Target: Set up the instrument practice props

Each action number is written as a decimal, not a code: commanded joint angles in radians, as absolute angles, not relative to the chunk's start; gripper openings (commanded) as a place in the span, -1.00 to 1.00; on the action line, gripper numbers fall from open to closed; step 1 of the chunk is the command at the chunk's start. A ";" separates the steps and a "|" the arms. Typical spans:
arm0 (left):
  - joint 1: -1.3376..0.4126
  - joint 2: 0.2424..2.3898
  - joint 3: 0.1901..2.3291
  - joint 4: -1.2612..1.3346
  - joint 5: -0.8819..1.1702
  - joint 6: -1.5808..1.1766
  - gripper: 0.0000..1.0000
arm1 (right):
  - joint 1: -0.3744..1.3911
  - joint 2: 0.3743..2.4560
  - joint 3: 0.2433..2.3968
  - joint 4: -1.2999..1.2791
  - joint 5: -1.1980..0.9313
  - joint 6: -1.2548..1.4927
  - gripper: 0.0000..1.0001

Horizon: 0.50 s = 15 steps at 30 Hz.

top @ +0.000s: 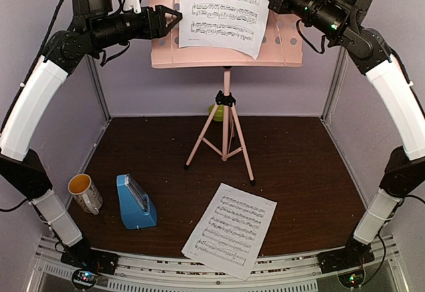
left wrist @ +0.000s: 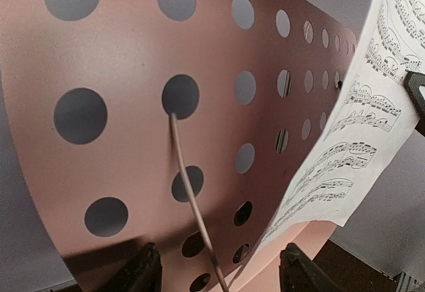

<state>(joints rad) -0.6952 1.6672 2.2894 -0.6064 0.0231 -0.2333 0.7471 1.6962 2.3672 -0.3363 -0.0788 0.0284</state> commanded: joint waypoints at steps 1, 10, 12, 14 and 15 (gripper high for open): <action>-0.692 1.692 2.310 -0.580 -0.012 -0.261 0.26 | 0.746 1.696 2.391 -0.295 -0.010 0.011 -1.00; -0.692 1.682 2.281 -0.535 -0.068 -0.277 0.02 | 0.759 1.717 2.387 -0.294 0.043 -0.029 -1.00; -0.693 1.649 2.228 -0.478 -0.068 -0.268 0.08 | 0.762 1.717 2.386 -0.296 0.051 -0.037 -1.00; -0.694 1.622 2.188 -0.430 -0.058 -0.257 0.08 | 0.762 1.714 2.384 -0.295 0.053 -0.042 -1.00; -0.694 1.615 2.186 -0.426 -0.056 -0.252 0.09 | 0.764 1.715 2.384 -0.295 0.054 -0.044 -1.00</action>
